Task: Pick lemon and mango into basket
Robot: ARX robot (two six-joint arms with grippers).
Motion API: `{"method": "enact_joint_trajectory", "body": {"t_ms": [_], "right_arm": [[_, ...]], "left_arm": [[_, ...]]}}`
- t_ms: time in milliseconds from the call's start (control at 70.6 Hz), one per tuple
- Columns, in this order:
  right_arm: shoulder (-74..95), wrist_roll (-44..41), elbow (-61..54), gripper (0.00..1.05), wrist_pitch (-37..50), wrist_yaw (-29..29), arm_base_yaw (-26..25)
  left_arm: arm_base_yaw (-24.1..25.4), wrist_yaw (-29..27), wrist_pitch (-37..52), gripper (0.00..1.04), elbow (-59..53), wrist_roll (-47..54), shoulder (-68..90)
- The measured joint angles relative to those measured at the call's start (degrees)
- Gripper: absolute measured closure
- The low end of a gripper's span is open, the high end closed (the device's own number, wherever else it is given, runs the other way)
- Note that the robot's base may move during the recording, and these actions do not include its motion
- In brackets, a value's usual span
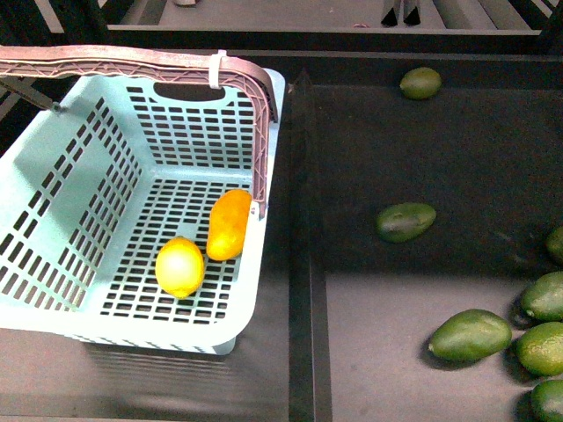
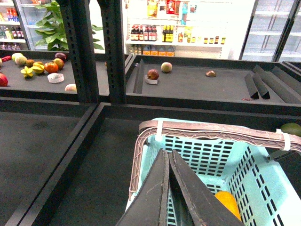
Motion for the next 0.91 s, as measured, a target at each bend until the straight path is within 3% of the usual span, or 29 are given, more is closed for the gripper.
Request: {"method": "enact_joint_trajectory", "body": {"t_ms": [495,580,906], "right_arm": [[0.0,0.0,0.0,0.09,0.0,0.0,0.0],[0.0,0.0,0.0,0.09,0.0,0.0,0.0],[0.0,0.0,0.0,0.09,0.0,0.0,0.0]], "left_arm": [[0.0,0.0,-13.8,1.01,0.0,0.0,-14.0],[0.0,0.0,-23.3,1.01,0.0,0.0,-22.1],[0.0,0.0,-23.9,1.01,0.0,0.0,-23.8]]}}
